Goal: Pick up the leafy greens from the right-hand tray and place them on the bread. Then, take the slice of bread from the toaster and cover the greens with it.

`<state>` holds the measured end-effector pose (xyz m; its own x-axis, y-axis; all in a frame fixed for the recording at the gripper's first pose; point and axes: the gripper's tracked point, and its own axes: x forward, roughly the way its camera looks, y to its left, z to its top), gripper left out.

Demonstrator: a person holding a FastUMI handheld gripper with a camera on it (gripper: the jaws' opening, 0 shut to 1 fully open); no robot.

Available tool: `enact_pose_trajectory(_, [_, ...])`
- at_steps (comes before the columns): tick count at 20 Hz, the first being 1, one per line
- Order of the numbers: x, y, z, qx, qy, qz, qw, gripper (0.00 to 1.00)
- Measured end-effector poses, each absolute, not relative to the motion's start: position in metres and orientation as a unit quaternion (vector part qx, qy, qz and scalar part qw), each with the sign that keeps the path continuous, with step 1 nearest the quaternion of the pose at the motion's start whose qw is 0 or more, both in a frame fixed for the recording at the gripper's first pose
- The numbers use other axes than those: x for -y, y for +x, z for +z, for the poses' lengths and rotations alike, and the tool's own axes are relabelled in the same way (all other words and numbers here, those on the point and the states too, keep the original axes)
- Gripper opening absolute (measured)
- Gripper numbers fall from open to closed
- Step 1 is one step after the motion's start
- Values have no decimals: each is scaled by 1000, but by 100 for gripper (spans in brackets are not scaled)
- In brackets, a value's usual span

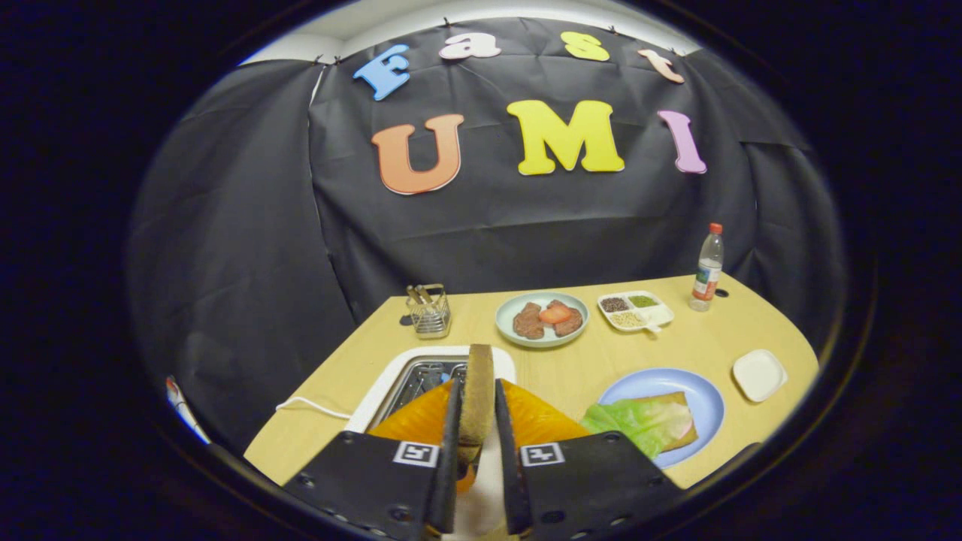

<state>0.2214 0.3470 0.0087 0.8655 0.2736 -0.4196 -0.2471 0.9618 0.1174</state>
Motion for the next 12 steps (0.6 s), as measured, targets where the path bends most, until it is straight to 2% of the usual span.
enact_pose_trajectory(1, [-347, 220, 11, -220, 27, 142, 965, 17])
enact_pose_trajectory(4, [-352, 217, 12, -220, 20, 158, 962, 6])
enact_pose_trajectory(12, [-342, 206, 91, -153, 65, 192, 967, 6])
